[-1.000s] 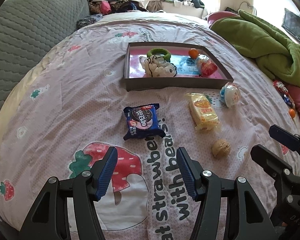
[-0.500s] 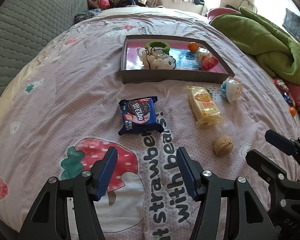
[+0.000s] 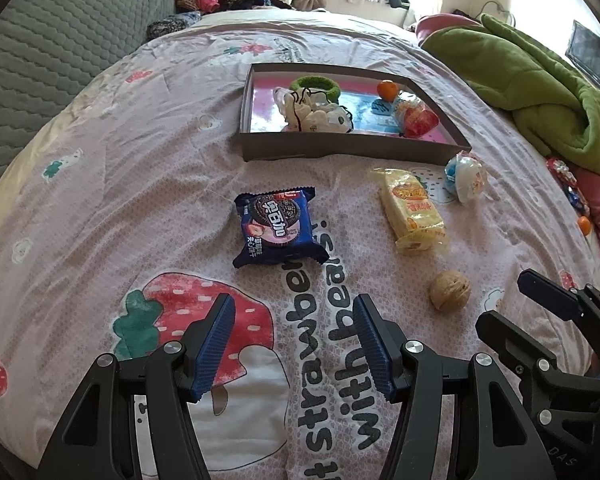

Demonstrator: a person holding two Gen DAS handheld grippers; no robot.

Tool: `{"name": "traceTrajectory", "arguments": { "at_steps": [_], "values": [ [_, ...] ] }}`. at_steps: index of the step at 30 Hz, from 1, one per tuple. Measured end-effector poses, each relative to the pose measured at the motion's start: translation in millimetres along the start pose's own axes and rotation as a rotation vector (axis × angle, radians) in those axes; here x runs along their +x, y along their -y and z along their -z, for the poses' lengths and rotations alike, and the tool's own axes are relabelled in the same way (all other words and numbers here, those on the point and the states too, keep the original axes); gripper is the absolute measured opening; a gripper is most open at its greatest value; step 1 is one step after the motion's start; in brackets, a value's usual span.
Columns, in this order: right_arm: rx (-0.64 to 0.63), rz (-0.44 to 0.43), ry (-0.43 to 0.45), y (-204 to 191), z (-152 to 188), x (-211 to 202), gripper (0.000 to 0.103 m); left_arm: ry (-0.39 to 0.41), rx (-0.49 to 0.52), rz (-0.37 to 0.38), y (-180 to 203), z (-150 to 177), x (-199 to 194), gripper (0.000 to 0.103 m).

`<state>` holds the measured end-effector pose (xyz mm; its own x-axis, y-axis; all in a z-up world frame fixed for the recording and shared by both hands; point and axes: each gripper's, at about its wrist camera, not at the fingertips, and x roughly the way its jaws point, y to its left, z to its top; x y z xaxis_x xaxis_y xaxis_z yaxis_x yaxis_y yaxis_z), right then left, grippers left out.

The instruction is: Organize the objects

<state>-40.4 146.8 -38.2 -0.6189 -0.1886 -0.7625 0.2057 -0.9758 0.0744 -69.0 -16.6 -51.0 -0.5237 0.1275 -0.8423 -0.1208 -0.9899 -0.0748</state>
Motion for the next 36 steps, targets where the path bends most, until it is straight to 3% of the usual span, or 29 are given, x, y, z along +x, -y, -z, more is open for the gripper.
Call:
{"name": "traceTrajectory", "arguments": {
  "at_steps": [36],
  "values": [
    [0.034,-0.02,-0.066,2.5,0.1,33.7,0.058,-0.036,-0.021,0.044,-5.5,-20.8,29.9,0.063]
  ]
}}
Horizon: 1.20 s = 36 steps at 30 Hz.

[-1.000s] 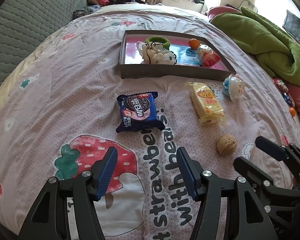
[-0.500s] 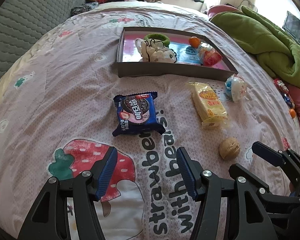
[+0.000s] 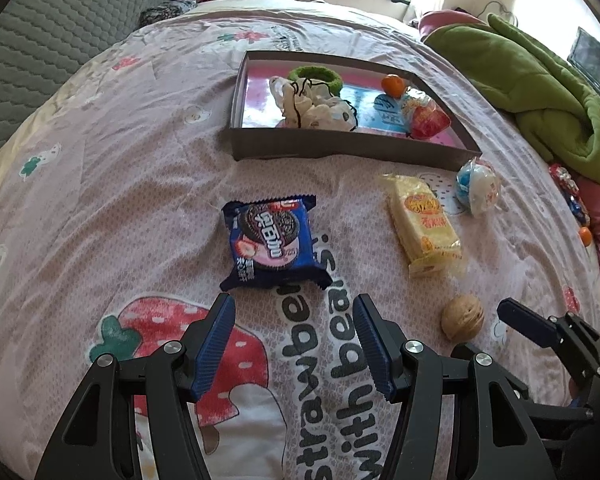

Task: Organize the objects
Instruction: 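Close the left gripper on the blue cookie packet while the right closes on the walnut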

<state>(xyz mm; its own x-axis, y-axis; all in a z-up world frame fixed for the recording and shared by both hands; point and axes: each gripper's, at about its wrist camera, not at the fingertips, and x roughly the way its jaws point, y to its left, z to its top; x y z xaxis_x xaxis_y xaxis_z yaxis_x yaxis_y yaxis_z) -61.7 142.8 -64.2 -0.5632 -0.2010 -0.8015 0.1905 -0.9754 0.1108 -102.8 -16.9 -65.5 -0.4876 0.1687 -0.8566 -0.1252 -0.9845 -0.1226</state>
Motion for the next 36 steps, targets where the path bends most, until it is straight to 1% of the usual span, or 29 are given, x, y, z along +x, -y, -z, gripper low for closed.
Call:
{"name": "traceTrajectory", "arguments": {
  "at_steps": [4,6,10,13,15,31,33,36],
  "values": [
    [-0.001,-0.001,-0.002,0.1,-1.6,1.0,0.058,-0.009,-0.01,0.002,-2.4,-4.2,3.5,0.063],
    [0.0,-0.001,0.0,0.3,-2.6,0.8,0.058,-0.012,-0.018,0.016,-3.3,-5.8,4.4,0.063],
    [0.006,-0.006,0.002,2.0,-4.9,1.3,0.058,0.001,-0.019,0.004,-3.3,-8.8,5.6,0.063],
    [-0.002,0.003,0.004,2.4,-5.6,1.3,0.058,-0.008,-0.026,0.013,-3.9,-12.1,9.1,0.063],
    [-0.002,-0.001,-0.005,3.0,-5.5,3.9,0.058,-0.004,-0.024,0.001,-4.1,-14.1,10.0,0.063],
    [-0.018,0.008,-0.024,0.2,-4.4,16.5,0.058,-0.016,-0.027,0.004,-9.0,-24.5,25.2,0.063],
    [-0.02,0.021,-0.016,0.4,-5.1,16.3,0.058,-0.016,-0.02,-0.002,-9.1,-26.3,26.7,0.063],
    [-0.021,0.031,-0.017,1.6,-5.5,17.6,0.058,-0.012,-0.008,-0.031,-8.9,-28.4,30.2,0.063]
  ]
}}
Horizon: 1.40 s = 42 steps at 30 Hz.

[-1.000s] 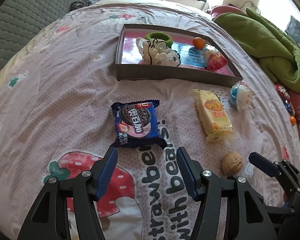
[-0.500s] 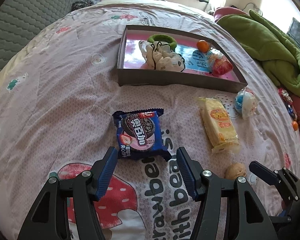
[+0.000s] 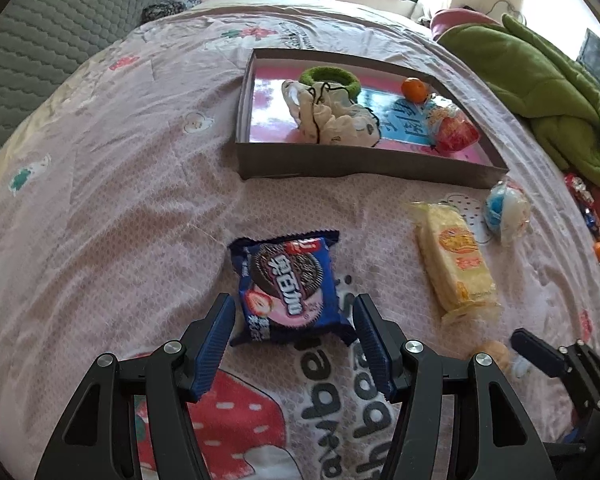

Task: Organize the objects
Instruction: 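Close the left gripper on the blue cookie packet while the right closes on the walnut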

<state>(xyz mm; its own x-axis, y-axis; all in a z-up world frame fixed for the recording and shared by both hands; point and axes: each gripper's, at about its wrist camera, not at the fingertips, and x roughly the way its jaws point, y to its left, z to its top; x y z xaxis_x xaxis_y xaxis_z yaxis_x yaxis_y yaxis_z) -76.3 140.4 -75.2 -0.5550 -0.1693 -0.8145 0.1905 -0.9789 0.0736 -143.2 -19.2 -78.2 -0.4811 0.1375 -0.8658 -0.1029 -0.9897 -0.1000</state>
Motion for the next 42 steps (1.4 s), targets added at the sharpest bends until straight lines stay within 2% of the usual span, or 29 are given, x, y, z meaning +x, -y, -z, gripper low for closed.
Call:
{"name": "traceTrajectory", "arguments": {
  "at_steps": [9,27,37,39,42],
  "values": [
    [0.007,-0.008,0.001,1.3,0.9,3.4,0.058,-0.012,-0.042,0.022,-7.1,-1.0,11.0,0.063],
    [-0.009,-0.021,-0.003,-0.1,1.2,9.6,0.057,-0.032,-0.077,0.005,-10.3,-5.1,25.3,0.063],
    [-0.006,-0.038,0.003,2.2,1.4,9.2,0.04,-0.026,-0.083,0.015,-9.2,-6.1,30.2,0.063],
    [-0.009,-0.048,0.0,1.9,1.9,8.8,0.036,-0.025,-0.081,0.023,-8.6,-5.8,30.2,0.06],
    [-0.018,-0.048,0.001,0.1,2.1,7.9,0.036,-0.016,-0.068,0.027,-6.0,-5.2,28.2,0.056]
  ]
}}
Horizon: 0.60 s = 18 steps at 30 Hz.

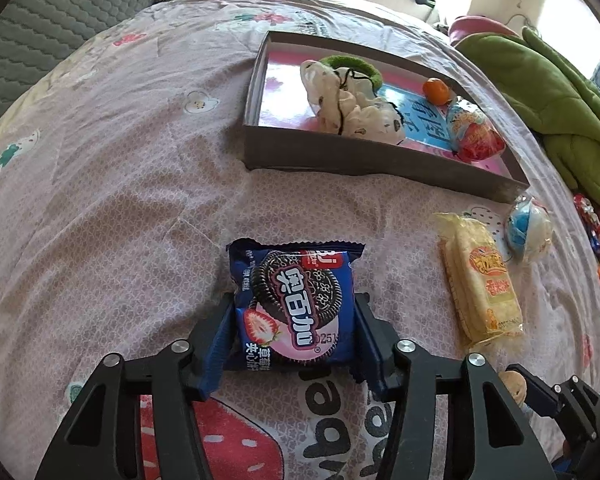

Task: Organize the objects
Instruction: 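Close the left gripper on the blue cookie packet while the right closes on the walnut, then lift the cookie packet in the left gripper and walnut in the right toward the tray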

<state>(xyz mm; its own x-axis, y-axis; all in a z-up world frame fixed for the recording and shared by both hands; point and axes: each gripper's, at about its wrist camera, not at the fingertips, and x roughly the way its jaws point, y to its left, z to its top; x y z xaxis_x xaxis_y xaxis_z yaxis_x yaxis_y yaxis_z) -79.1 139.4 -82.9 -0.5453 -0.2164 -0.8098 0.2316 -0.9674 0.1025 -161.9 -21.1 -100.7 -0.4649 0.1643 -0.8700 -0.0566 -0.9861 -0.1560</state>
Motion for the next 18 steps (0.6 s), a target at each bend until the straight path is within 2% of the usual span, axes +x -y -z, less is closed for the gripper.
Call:
{"name": "traceTrajectory", "arguments": {
  "at_steps": [18],
  "values": [
    [0.017,-0.011,0.022,0.3,-1.5,-14.3,0.036,0.04,0.06,0.011,10.5,14.3,-19.9,0.053]
  ]
}}
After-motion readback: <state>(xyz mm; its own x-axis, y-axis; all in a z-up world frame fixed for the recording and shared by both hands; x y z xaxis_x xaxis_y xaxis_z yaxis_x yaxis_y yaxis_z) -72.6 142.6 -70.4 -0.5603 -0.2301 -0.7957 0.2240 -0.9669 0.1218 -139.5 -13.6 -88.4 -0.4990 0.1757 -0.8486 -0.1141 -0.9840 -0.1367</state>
